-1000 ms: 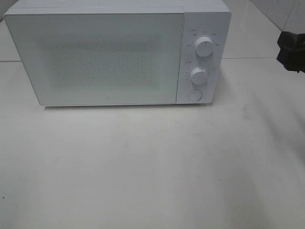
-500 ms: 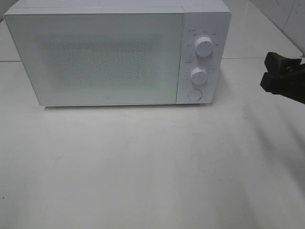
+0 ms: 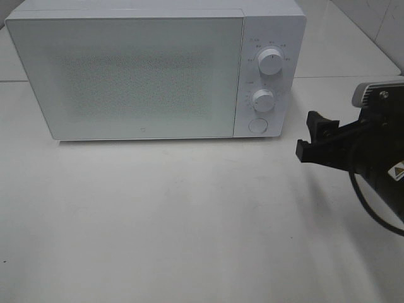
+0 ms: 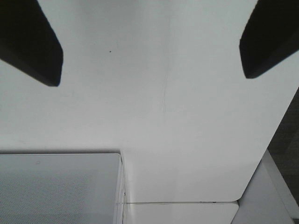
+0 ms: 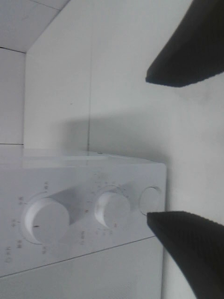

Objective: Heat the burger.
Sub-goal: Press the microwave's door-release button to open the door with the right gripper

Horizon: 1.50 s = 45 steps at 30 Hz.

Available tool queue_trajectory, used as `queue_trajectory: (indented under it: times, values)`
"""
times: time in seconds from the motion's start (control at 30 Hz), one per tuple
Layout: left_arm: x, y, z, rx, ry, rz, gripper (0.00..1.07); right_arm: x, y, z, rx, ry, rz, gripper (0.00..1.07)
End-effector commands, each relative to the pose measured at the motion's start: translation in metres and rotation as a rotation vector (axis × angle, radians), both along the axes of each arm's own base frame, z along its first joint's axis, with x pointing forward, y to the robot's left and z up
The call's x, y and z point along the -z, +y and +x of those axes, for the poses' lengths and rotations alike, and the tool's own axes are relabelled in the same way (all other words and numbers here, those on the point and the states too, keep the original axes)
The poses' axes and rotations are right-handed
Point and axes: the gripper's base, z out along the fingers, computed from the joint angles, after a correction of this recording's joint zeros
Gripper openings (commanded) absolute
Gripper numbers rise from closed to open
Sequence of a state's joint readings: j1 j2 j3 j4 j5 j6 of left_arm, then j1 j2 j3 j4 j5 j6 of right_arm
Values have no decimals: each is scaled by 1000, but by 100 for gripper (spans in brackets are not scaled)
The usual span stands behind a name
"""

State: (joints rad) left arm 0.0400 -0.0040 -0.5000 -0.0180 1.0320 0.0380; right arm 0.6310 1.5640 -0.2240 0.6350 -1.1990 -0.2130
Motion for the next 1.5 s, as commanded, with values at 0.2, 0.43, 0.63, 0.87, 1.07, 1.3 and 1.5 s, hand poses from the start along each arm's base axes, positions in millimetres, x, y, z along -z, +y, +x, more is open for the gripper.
queue_trajectory:
  times: [0.2, 0.43, 0.63, 0.87, 1.07, 1.3, 1.5]
  values:
    - [1, 0, -3, -2, -25, 1, 98, 13, 12, -5, 28, -30, 10, 73]
    - [1, 0, -3, -2, -25, 1, 98, 20, 18, -10, 34, -18, -1, 73]
    - [1, 0, -3, -2, -25, 1, 98, 19, 18, -10, 56, -13, 123, 73]
    - [1, 0, -3, -2, -25, 1, 98, 20, 18, -10, 110, 3, 386, 73]
    - [1, 0, -3, -2, -25, 1, 98, 20, 19, -10, 179, 25, 733, 73]
    - [1, 0, -3, -2, -25, 1, 98, 20, 19, -10, 248, 43, 1069, 72]
    - [1, 0, -3, -2, -25, 1, 98, 20, 19, -10, 302, 55, 1334, 67]
